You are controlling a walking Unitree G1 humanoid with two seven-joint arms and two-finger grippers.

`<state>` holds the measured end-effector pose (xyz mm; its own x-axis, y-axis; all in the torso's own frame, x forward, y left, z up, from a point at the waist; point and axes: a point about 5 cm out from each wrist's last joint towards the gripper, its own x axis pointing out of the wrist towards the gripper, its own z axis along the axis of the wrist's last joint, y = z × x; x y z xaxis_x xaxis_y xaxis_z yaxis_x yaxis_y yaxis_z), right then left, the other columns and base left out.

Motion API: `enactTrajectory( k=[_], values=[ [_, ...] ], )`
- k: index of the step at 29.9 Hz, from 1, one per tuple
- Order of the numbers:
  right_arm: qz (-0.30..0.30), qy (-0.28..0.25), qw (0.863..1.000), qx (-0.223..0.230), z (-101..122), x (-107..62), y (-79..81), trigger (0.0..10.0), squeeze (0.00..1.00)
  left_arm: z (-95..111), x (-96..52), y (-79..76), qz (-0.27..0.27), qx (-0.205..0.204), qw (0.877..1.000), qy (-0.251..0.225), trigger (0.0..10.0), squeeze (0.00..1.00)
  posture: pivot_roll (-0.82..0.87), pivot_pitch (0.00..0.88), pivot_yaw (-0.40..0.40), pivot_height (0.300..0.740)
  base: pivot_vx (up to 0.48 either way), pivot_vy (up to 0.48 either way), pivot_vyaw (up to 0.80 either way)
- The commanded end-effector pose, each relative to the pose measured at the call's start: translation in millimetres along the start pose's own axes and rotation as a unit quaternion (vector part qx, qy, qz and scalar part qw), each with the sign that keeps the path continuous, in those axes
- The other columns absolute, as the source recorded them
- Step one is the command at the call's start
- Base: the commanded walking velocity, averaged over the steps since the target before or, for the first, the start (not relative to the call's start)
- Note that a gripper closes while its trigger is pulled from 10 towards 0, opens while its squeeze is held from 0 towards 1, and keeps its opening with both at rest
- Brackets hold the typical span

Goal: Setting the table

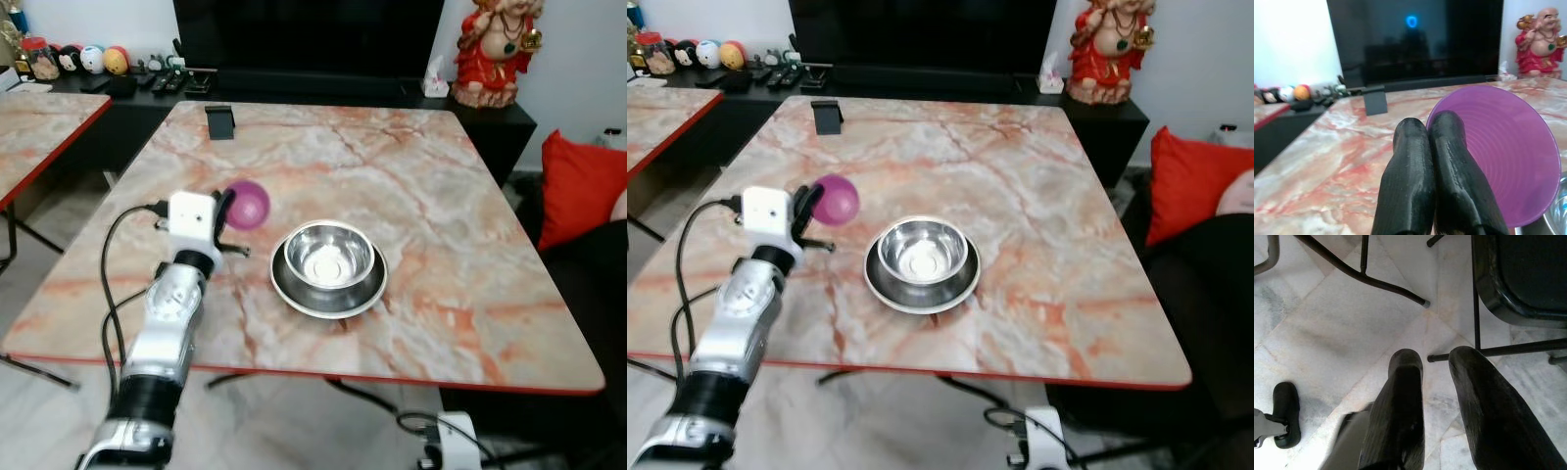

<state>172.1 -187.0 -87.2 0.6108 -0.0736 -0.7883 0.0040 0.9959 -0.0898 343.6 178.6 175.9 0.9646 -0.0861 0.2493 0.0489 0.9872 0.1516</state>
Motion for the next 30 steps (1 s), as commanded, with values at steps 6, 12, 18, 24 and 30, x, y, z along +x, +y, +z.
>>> enactTrajectory(
  k=[6, 12, 18, 24, 30],
  values=[
    [-0.008, 0.001, 1.000, -0.002, -2, -0.7, -7.0, 10.0, 0.00, 14, 11.6, 8.9, -0.004, 0.014, 1.000, -0.019, 10.0, 0.00, 0.06, 0.000, -0.049, 0.731, 0.000, 0.000, 0.00],
    [-0.008, 0.001, 1.000, -0.002, -1, -0.5, -6.8, 10.0, 0.00, 26, 24.8, 14.7, -0.012, 0.012, 1.000, -0.018, 10.0, 0.00, 0.06, 0.000, -0.049, 0.731, 0.000, 0.000, 0.00],
    [-0.008, 0.000, 1.000, -0.001, 0, -0.2, -7.0, 10.0, 0.00, 17, 40.0, 6.8, -0.029, -0.045, 0.997, 0.051, 10.0, 0.00, 0.06, 0.000, -0.049, 0.731, 0.000, 0.000, 0.00],
    [-0.007, -0.001, 1.000, 0.000, 1, 0.2, -5.6, 10.0, 0.00, 7, 54.9, 12.5, 0.008, -0.070, 0.989, 0.132, 10.0, 0.00, 0.05, 0.000, -0.045, 0.731, 0.000, 0.000, 0.00],
    [-0.007, 0.000, 1.000, 0.000, 1, 0.3, -5.2, 10.0, 0.00, 9, 63.0, 7.8, -0.005, -0.071, 0.984, 0.161, 10.0, 0.00, 0.05, 0.000, -0.044, 0.731, 0.000, 0.000, 0.00]
  ],
)
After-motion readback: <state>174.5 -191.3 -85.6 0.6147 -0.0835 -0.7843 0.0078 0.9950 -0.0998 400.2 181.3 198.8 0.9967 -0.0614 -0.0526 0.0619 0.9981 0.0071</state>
